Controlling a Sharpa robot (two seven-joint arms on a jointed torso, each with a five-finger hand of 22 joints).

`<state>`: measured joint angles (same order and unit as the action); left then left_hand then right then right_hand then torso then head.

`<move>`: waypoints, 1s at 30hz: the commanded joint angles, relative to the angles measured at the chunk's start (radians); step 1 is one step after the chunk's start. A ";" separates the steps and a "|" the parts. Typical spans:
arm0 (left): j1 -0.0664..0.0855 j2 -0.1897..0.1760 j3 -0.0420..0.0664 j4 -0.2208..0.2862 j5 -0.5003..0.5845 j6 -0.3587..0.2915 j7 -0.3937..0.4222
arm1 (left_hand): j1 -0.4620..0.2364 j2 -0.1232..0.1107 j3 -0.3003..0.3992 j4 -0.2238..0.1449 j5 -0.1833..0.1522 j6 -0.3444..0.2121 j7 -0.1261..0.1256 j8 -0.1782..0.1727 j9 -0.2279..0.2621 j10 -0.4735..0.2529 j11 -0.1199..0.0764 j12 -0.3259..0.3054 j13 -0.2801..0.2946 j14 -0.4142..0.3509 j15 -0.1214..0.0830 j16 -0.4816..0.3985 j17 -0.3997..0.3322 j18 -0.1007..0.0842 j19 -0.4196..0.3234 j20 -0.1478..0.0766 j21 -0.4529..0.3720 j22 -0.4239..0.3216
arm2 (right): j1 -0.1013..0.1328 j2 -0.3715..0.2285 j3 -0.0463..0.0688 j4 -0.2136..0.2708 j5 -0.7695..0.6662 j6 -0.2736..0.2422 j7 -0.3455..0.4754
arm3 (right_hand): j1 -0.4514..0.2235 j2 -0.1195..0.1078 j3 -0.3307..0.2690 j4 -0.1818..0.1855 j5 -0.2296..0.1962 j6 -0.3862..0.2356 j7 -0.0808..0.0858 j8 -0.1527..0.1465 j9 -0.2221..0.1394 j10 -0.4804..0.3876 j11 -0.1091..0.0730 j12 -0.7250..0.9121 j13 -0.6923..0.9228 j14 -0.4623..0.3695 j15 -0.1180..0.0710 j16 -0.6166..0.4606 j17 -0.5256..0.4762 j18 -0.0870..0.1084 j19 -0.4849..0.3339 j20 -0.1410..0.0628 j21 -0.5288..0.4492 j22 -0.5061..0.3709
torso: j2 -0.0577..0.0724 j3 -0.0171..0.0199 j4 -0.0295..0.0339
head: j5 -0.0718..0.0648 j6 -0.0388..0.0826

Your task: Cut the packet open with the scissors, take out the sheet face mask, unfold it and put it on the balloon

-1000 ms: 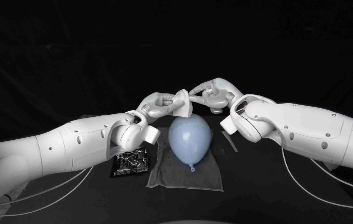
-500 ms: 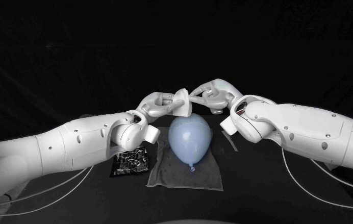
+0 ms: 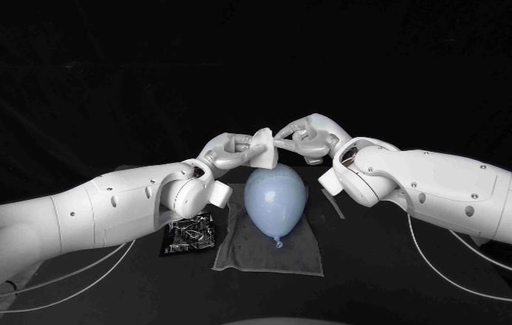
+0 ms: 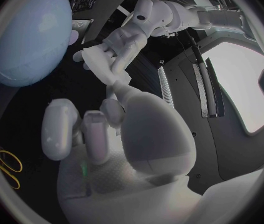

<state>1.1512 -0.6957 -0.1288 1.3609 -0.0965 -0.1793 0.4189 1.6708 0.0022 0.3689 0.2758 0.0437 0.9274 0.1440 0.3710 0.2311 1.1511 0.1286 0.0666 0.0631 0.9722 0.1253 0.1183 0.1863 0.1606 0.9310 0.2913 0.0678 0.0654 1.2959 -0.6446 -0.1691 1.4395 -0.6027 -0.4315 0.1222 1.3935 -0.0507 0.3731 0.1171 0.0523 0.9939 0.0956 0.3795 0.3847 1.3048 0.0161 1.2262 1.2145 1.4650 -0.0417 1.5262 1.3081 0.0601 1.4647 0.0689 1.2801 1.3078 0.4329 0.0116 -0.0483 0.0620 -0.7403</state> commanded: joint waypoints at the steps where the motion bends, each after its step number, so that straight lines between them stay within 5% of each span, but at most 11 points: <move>1: 0.001 0.001 0.001 0.004 0.007 0.010 0.006 | -0.011 -0.001 0.003 0.000 0.005 0.002 -0.008 0.005 0.002 0.005 0.000 -0.004 -0.001 0.008 0.001 -0.004 -0.001 0.019 -0.008 -0.002 -0.003 -0.001 | 0.000 0.005 0.000 -0.001 -0.056 -0.047 -0.030 | 0.022 0.008 0.012 -0.021 -0.003 0.007 -0.014 0.020 0.011 0.023 -0.008 0.018 0.017 0.088 -0.013 0.008 0.197 -0.004 0.021 -0.013 0.014 0.189 | 0.001 0.0002 0.0003 | 0.000 -0.002; 5: 0.001 0.001 0.001 0.006 0.008 0.012 0.005 | -0.011 -0.001 0.003 0.000 0.005 0.002 -0.008 0.005 0.002 0.005 0.000 -0.004 -0.001 0.008 0.001 -0.004 -0.001 0.019 -0.008 -0.002 -0.003 -0.001 | 0.000 0.010 0.000 0.001 -0.118 -0.095 -0.067 | 0.034 0.010 0.041 -0.048 -0.003 -0.002 -0.018 0.061 0.039 0.053 -0.015 0.039 0.041 0.090 -0.021 0.012 0.205 -0.008 0.029 -0.024 0.034 0.194 | 0.000 0.0001 0.0007 | -0.001 -0.004; 13: 0.001 -0.002 0.001 0.007 0.025 0.010 0.003 | -0.018 -0.007 0.014 -0.002 0.005 -0.001 -0.004 0.005 0.004 0.006 0.004 -0.005 -0.001 0.011 0.003 -0.005 0.000 0.019 -0.007 -0.002 -0.002 0.000 | 0.000 0.005 0.000 0.012 -0.231 -0.157 -0.100 | 0.019 0.001 0.086 -0.070 -0.003 -0.014 -0.018 0.099 0.062 0.073 -0.016 0.050 0.055 0.092 -0.022 0.015 0.212 -0.014 0.039 -0.026 0.061 0.201 | 0.000 -0.0005 -0.0005 | 0.001 -0.003; 22: 0.001 -0.002 0.001 0.010 0.038 0.018 0.000 | -0.039 -0.045 0.032 -0.014 0.005 -0.020 0.023 0.000 0.005 -0.014 0.019 -0.006 -0.002 0.019 0.008 -0.007 0.001 0.018 -0.002 -0.001 -0.002 0.000 | 0.000 0.006 0.000 0.022 -0.302 -0.184 -0.111 | 0.007 -0.006 0.107 -0.078 -0.003 -0.016 -0.020 0.113 0.069 0.085 -0.017 0.060 0.067 0.095 -0.024 0.019 0.219 -0.017 0.045 -0.027 0.079 0.206 | 0.000 0.0005 -0.0001 | 0.001 -0.003; 30: 0.001 -0.003 0.001 0.014 0.040 0.021 -0.003 | -0.048 -0.051 0.037 -0.015 0.005 -0.021 0.024 0.000 0.006 -0.017 0.021 -0.005 -0.001 0.020 0.010 -0.008 0.001 0.018 -0.001 -0.001 -0.002 0.000 | 0.000 0.008 0.000 0.031 -0.303 -0.165 -0.120 | -0.004 -0.010 0.119 -0.082 -0.003 -0.017 -0.021 0.121 0.073 0.090 -0.018 0.063 0.071 0.095 -0.024 0.019 0.219 -0.018 0.045 -0.028 0.082 0.207 | 0.000 -0.0004 0.0003 | 0.001 -0.003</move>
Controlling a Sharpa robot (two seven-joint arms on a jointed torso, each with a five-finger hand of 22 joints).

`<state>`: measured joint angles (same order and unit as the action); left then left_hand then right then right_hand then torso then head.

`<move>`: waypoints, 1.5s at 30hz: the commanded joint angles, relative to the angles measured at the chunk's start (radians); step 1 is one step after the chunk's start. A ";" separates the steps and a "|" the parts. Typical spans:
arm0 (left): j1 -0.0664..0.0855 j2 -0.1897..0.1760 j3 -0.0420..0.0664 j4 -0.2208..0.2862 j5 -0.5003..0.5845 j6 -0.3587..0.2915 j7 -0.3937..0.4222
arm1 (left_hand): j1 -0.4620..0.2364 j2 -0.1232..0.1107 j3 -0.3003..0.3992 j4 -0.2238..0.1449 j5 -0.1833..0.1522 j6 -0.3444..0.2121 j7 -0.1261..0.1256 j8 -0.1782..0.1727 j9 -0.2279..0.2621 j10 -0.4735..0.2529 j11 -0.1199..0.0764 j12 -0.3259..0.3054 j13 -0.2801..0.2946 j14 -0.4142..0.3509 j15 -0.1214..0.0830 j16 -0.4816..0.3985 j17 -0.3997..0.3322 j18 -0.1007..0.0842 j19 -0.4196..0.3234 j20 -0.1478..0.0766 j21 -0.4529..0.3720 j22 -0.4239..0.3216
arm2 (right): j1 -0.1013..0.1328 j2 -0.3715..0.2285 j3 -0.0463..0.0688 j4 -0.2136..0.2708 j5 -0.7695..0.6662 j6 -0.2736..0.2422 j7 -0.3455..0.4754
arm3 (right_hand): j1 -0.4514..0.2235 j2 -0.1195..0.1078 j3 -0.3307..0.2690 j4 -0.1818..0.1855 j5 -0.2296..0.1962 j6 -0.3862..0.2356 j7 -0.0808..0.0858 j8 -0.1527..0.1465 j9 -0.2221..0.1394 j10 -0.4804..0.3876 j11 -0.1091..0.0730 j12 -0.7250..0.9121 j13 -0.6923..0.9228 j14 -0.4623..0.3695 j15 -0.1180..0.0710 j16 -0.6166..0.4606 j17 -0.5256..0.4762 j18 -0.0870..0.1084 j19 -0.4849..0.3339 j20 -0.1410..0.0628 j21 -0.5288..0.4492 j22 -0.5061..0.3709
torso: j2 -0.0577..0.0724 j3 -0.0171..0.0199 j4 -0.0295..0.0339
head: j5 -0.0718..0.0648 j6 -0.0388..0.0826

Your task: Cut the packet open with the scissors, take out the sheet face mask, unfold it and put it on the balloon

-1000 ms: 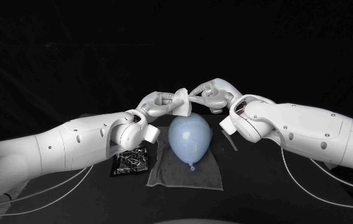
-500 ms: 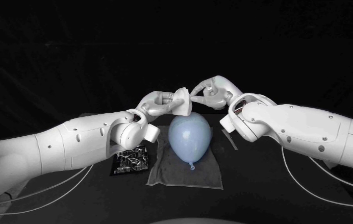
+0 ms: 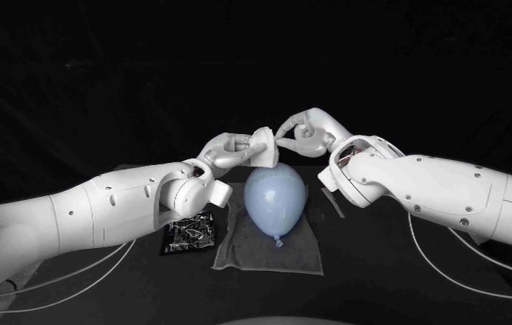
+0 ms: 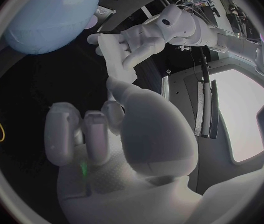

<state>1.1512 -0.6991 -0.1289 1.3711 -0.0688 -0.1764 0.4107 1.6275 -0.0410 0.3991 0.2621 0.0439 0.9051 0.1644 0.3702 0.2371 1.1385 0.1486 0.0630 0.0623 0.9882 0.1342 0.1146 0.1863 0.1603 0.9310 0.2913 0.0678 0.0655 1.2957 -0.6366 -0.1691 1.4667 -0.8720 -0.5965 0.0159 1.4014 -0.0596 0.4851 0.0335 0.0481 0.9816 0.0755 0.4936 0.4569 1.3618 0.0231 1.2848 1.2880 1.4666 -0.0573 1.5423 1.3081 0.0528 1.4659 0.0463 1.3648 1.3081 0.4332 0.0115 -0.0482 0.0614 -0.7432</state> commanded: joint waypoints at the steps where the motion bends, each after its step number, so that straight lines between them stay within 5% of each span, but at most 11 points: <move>1: 0.001 0.001 0.001 0.003 0.013 0.018 0.005 | -0.007 -0.005 0.011 -0.001 0.005 0.002 0.000 0.001 0.001 -0.004 0.002 -0.001 0.000 0.005 0.001 -0.004 0.002 0.018 -0.001 -0.001 -0.002 0.000 | 0.000 -0.001 0.000 0.005 -0.027 0.003 -0.016 | -0.019 0.000 0.012 0.003 0.001 -0.009 0.000 0.007 0.001 0.028 -0.025 -0.003 -0.009 0.091 -0.009 -0.001 0.212 -0.007 0.040 -0.005 -0.018 0.202 | 0.000 -0.0003 0.0001 | 0.001 -0.001; 3: 0.001 0.000 0.001 0.003 0.013 0.017 0.005 | -0.009 0.000 0.019 -0.004 0.005 0.005 -0.005 0.004 0.002 -0.001 0.000 0.000 0.000 0.007 0.000 -0.004 0.002 0.019 0.000 -0.002 -0.002 0.000 | 0.000 -0.004 0.000 0.004 -0.004 0.011 -0.014 | -0.036 0.005 0.019 0.013 0.001 -0.026 0.003 0.005 0.001 0.001 -0.022 -0.041 -0.043 0.088 -0.007 -0.008 0.201 -0.001 0.029 -0.005 -0.052 0.193 | -0.001 -0.0006 0.0001 | 0.001 -0.001; 5: 0.001 0.000 0.001 0.003 0.013 0.016 0.005 | -0.011 0.004 0.026 -0.005 0.005 0.006 -0.008 0.006 0.004 0.002 -0.003 0.001 0.001 0.009 -0.001 -0.004 0.003 0.019 0.001 -0.002 -0.002 0.000 | 0.000 -0.008 0.000 0.004 0.018 0.021 -0.011 | -0.079 -0.007 0.010 0.038 -0.003 -0.098 0.030 -0.037 -0.017 -0.059 0.001 -0.111 -0.104 0.081 0.008 -0.024 0.176 0.011 0.007 0.002 -0.121 0.174 | -0.001 -0.0003 0.0005 | 0.002 0.000; 6: 0.001 0.000 0.001 0.003 0.013 0.014 0.004 | -0.011 0.004 0.026 -0.006 0.005 0.007 -0.008 0.006 0.004 0.003 -0.003 0.001 0.001 0.009 -0.001 -0.004 0.003 0.019 0.001 -0.002 -0.002 0.000 | 0.000 -0.011 0.000 0.004 0.030 0.030 -0.008 | -0.121 -0.030 -0.012 0.064 -0.001 -0.144 0.056 -0.074 -0.035 -0.101 0.023 -0.152 -0.140 0.075 0.027 -0.034 0.161 0.015 -0.005 0.014 -0.155 0.164 | -0.001 -0.0004 0.0007 | 0.002 0.000; 9: 0.001 -0.001 0.001 0.003 0.013 0.007 0.003 | -0.015 0.008 0.040 -0.012 0.005 0.012 -0.015 0.012 0.008 0.012 -0.009 0.002 0.001 0.015 -0.005 -0.004 0.004 0.020 0.004 -0.002 -0.001 0.000 | 0.000 -0.020 0.000 0.007 0.063 0.057 0.003 | -0.201 -0.085 -0.085 0.121 0.000 -0.199 0.084 -0.126 -0.063 -0.161 0.049 -0.197 -0.181 0.063 0.055 -0.050 0.136 0.019 -0.020 0.034 -0.191 0.154 | -0.001 0.0000 0.0004 | 0.004 0.000; 13: 0.001 -0.002 0.001 0.001 0.013 -0.001 0.002 | -0.018 0.009 0.049 -0.016 0.005 0.015 -0.019 0.016 0.011 0.018 -0.013 0.002 0.001 0.019 -0.007 -0.002 0.005 0.021 0.007 -0.003 0.000 0.001 | -0.001 -0.032 0.000 0.018 0.092 0.086 0.022 | -0.221 -0.098 -0.142 0.164 0.001 -0.207 0.090 -0.145 -0.076 -0.189 0.059 -0.200 -0.189 0.055 0.063 -0.055 0.127 0.025 -0.030 0.047 -0.215 0.148 | 0.000 0.0005 -0.0005 | 0.005 0.000; 20: 0.001 -0.002 0.001 0.000 0.012 -0.007 0.001 | -0.022 0.011 0.057 -0.018 0.005 0.016 -0.024 0.018 0.013 0.022 -0.015 0.002 0.001 0.022 -0.009 -0.002 0.006 0.021 0.010 -0.003 0.000 0.001 | -0.003 -0.040 0.000 0.031 0.134 0.110 0.046 | -0.195 -0.088 -0.170 0.181 0.001 -0.196 0.089 -0.149 -0.083 -0.188 0.058 -0.182 -0.180 0.055 0.064 -0.051 0.130 0.026 -0.029 0.055 -0.211 0.150 | 0.000 0.0002 -0.0008 | 0.002 -0.001; 35: 0.001 -0.002 0.001 0.003 0.011 -0.001 -0.002 | -0.024 0.010 0.061 -0.021 0.005 0.018 -0.028 0.021 0.015 0.024 -0.017 0.001 0.001 0.023 -0.010 -0.003 0.007 0.022 0.011 -0.004 0.000 0.001 | -0.016 0.003 0.000 -0.020 0.213 0.096 0.098 | -0.072 -0.048 -0.184 0.157 0.000 -0.181 0.092 -0.168 -0.103 -0.161 0.059 -0.137 -0.153 0.063 0.064 -0.037 0.150 0.021 -0.014 0.059 -0.170 0.163 | 0.001 0.0007 0.0010 | 0.003 -0.002; 45: 0.001 -0.003 0.001 0.004 0.010 0.000 -0.003 | -0.027 0.009 0.064 -0.022 0.005 0.019 -0.029 0.022 0.016 0.026 -0.019 0.001 0.001 0.023 -0.011 -0.003 0.007 0.022 0.010 -0.004 -0.001 0.000 | -0.018 0.013 0.000 -0.032 0.221 0.106 0.104 | -0.050 -0.040 -0.183 0.149 0.000 -0.163 0.091 -0.167 -0.106 -0.151 0.058 -0.125 -0.146 0.067 0.063 -0.031 0.158 0.018 -0.008 0.059 -0.155 0.167 | -0.001 0.0002 -0.0005 | 0.005 -0.006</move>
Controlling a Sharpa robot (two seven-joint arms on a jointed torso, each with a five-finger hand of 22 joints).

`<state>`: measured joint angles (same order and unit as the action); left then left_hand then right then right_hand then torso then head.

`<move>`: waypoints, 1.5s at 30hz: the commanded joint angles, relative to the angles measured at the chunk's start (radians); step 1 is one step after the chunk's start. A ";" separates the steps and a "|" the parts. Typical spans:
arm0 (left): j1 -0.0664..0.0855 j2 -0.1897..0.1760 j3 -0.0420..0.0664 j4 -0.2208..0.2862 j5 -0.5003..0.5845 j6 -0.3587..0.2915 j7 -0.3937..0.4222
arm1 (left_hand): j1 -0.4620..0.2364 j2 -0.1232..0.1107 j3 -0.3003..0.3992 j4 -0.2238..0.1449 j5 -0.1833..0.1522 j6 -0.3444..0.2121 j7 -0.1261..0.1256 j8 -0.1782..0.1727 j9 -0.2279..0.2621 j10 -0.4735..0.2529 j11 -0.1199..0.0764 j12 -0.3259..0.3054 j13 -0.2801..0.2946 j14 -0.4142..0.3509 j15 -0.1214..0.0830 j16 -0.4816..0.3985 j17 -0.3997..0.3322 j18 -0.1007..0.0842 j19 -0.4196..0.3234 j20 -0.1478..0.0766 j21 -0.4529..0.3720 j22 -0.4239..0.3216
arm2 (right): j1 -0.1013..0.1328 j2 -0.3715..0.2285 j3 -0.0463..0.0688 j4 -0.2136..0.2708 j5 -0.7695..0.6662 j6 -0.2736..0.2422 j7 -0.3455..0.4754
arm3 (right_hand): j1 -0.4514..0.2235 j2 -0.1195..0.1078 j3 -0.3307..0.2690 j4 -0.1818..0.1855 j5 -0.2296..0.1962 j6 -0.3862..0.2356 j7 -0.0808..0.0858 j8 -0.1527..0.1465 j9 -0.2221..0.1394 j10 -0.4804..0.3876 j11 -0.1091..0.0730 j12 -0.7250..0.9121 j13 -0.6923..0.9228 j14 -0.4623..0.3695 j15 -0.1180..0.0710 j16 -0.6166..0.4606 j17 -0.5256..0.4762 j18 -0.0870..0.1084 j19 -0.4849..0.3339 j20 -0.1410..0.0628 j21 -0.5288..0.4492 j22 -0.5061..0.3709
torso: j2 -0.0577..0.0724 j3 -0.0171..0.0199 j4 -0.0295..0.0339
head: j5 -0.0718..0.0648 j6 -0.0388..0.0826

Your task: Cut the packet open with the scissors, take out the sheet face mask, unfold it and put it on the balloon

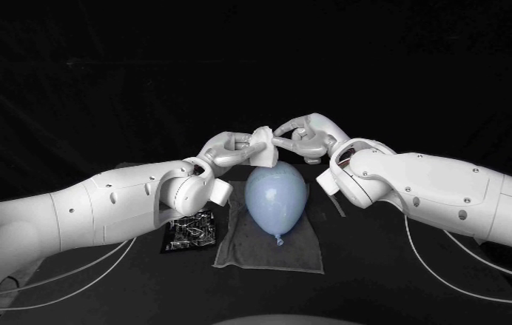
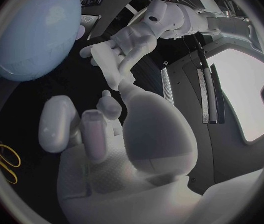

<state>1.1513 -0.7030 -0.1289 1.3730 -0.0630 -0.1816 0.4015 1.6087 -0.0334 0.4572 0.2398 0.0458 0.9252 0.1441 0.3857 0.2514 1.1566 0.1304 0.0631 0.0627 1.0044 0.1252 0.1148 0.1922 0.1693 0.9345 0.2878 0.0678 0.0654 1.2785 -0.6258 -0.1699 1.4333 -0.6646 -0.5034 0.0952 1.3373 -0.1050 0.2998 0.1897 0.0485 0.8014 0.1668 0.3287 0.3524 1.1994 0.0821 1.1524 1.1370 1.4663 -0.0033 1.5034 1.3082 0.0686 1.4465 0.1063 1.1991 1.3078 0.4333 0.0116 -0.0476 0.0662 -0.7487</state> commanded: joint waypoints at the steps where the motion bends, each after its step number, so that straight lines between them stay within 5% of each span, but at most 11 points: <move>1: 0.001 0.001 0.001 0.002 0.004 0.004 0.007 | -0.008 0.002 0.006 0.000 0.003 -0.001 -0.009 0.007 0.002 0.007 -0.001 0.001 0.000 0.006 -0.002 -0.004 0.001 0.013 0.007 0.000 -0.001 0.000 | 0.000 0.002 0.001 0.003 0.012 0.015 0.025 | 0.014 0.005 0.002 -0.007 0.000 0.017 0.000 -0.002 -0.001 0.011 -0.001 0.007 0.005 0.067 0.009 0.007 0.158 0.002 0.011 -0.001 0.011 0.168 | -0.001 0.0002 -0.0012 | 0.001 0.000; 25: 0.001 0.001 0.001 -0.001 0.004 -0.004 0.009 | -0.010 0.001 0.009 -0.002 0.003 0.000 -0.011 0.008 0.003 0.009 -0.003 0.001 0.000 0.006 -0.003 -0.004 0.001 0.013 0.006 -0.001 -0.001 0.000 | -0.001 0.001 0.001 0.017 -0.023 0.003 0.020 | 0.056 0.036 0.002 -0.011 0.000 0.148 -0.050 0.047 0.001 0.072 -0.044 0.051 0.038 0.083 -0.025 0.029 0.194 -0.010 0.036 -0.028 0.081 0.186 | -0.001 -0.0003 -0.0007 | -0.002 0.000; 34: 0.001 0.000 0.001 -0.001 0.004 -0.004 0.009 | -0.010 0.001 0.010 -0.002 0.003 0.000 -0.011 0.008 0.003 0.010 -0.003 0.001 0.000 0.006 -0.003 -0.004 0.001 0.013 0.006 -0.001 -0.001 0.000 | -0.001 -0.002 0.001 0.014 -0.033 -0.018 0.002 | 0.084 0.064 0.024 -0.027 0.000 0.170 -0.069 0.075 0.010 0.087 -0.061 0.057 0.045 0.085 -0.041 0.032 0.199 -0.012 0.041 -0.043 0.093 0.188 | 0.000 0.0001 -0.0009 | -0.001 0.000; 45: 0.001 -0.001 0.001 0.000 0.004 -0.003 0.009 | -0.010 0.001 0.010 -0.002 0.003 0.000 -0.011 0.008 0.003 0.010 -0.003 0.001 0.000 0.006 -0.003 -0.004 0.001 0.013 0.006 -0.001 -0.001 0.000 | -0.001 -0.003 0.001 0.011 -0.047 -0.025 -0.017 | 0.104 0.072 0.046 -0.050 0.000 0.168 -0.077 0.096 0.020 0.090 -0.068 0.053 0.043 0.086 -0.048 0.032 0.199 -0.012 0.042 -0.051 0.093 0.188 | -0.001 -0.0002 -0.0013 | 0.000 0.001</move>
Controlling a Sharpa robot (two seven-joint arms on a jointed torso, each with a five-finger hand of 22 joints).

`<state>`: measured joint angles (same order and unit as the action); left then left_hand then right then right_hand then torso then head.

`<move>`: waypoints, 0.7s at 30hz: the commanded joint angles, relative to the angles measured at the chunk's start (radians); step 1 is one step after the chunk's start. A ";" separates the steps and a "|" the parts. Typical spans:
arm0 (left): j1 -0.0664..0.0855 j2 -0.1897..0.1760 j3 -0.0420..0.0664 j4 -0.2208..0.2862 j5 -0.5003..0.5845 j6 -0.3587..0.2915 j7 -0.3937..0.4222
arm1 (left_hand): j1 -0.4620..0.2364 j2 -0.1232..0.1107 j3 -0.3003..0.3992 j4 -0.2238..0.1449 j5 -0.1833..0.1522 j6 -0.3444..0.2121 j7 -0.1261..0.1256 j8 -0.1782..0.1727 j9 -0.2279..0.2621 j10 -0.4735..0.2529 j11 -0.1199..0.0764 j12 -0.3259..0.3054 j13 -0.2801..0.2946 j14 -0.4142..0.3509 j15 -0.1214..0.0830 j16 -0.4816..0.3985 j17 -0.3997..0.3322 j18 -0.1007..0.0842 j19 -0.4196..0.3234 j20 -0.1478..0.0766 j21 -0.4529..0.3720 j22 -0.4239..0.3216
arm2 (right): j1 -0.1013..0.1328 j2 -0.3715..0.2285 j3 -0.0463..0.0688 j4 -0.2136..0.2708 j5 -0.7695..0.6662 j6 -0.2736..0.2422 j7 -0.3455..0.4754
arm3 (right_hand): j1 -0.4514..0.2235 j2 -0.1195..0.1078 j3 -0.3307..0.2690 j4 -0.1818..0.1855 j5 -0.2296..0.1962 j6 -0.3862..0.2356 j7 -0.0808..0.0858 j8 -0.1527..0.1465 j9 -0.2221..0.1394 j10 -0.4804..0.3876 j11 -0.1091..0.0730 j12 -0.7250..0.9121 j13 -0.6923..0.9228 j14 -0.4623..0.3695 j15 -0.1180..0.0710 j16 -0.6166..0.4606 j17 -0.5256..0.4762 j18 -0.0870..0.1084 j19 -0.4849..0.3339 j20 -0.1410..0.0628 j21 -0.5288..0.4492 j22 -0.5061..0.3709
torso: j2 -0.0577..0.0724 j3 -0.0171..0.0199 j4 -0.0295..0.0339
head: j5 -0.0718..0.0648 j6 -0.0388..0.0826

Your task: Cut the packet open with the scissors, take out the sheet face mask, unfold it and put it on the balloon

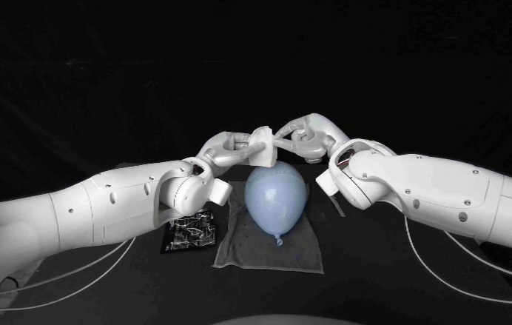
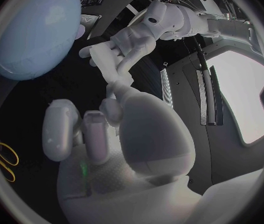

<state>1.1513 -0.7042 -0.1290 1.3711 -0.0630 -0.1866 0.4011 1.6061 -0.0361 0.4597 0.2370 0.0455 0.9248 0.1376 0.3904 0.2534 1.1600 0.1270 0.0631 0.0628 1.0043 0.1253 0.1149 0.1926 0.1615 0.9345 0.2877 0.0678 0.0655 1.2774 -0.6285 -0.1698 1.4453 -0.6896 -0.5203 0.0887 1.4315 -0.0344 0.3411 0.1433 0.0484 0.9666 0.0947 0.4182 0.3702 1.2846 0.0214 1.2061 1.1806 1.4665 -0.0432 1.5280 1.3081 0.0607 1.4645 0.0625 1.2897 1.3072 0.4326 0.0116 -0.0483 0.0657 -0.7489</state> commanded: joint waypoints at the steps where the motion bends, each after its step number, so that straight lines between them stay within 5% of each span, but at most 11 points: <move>1: 0.001 0.001 0.001 0.002 0.004 0.002 0.009 | -0.008 0.004 0.007 0.001 0.003 0.000 -0.004 0.004 0.001 0.006 0.000 0.001 0.000 0.006 -0.003 -0.004 0.001 0.021 0.006 -0.001 -0.001 0.000 | 0.000 0.000 0.000 0.000 -0.023 -0.007 -0.011 | 0.011 0.001 0.008 -0.006 0.000 0.002 -0.005 0.010 0.004 0.005 -0.008 -0.001 0.000 0.086 -0.008 0.007 0.200 -0.005 0.024 -0.008 0.003 0.189 | 0.000 -0.0002 -0.0004 | 0.000 0.001; 15: 0.001 0.002 0.001 0.007 0.004 0.009 0.007 | -0.011 -0.001 0.010 -0.002 0.003 0.000 -0.003 0.004 0.002 0.006 0.001 0.000 0.000 0.007 -0.003 -0.005 0.001 0.020 0.005 0.000 -0.002 0.000 | 0.000 0.004 0.000 0.010 -0.058 -0.041 -0.014 | 0.006 -0.007 0.079 -0.055 0.001 0.001 -0.021 0.092 0.045 0.084 -0.023 0.065 0.073 0.096 -0.022 0.025 0.233 -0.017 0.044 -0.020 0.064 0.205 | 0.000 -0.0002 0.0004 | 0.000 -0.002; 21: 0.001 0.000 0.001 0.011 0.004 0.021 0.006 | -0.040 -0.040 0.006 -0.007 0.003 -0.036 0.035 -0.013 -0.002 -0.034 0.024 -0.006 -0.003 -0.001 0.009 -0.012 0.002 0.016 -0.002 0.002 -0.004 -0.001 | 0.000 0.002 0.000 0.012 -0.082 -0.087 -0.030 | -0.003 -0.010 0.098 -0.062 0.001 -0.001 -0.021 0.101 0.048 0.090 -0.024 0.067 0.077 0.097 -0.023 0.026 0.234 -0.018 0.047 -0.022 0.071 0.207 | 0.000 0.0001 0.0001 | 0.002 -0.001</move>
<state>1.1513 -0.7041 -0.1291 1.3780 -0.0630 -0.1842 0.4001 1.5706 -0.0716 0.4725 0.2301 0.0443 0.8938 0.1686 0.3824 0.2565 1.1318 0.1504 0.0632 0.0609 1.0023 0.1273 0.1070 0.1935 0.1716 0.9345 0.2877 0.0678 0.0654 1.2773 -0.6257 -0.1698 1.4560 -0.7326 -0.5622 0.0705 1.4343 -0.0402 0.4350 0.0826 0.0466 0.9681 0.0812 0.5154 0.3860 1.3290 0.0380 1.2692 1.2588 1.4669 -0.0573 1.5500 1.3075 0.0589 1.4661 0.0462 1.3565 1.3081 0.4327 0.0115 -0.0482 0.0662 -0.7504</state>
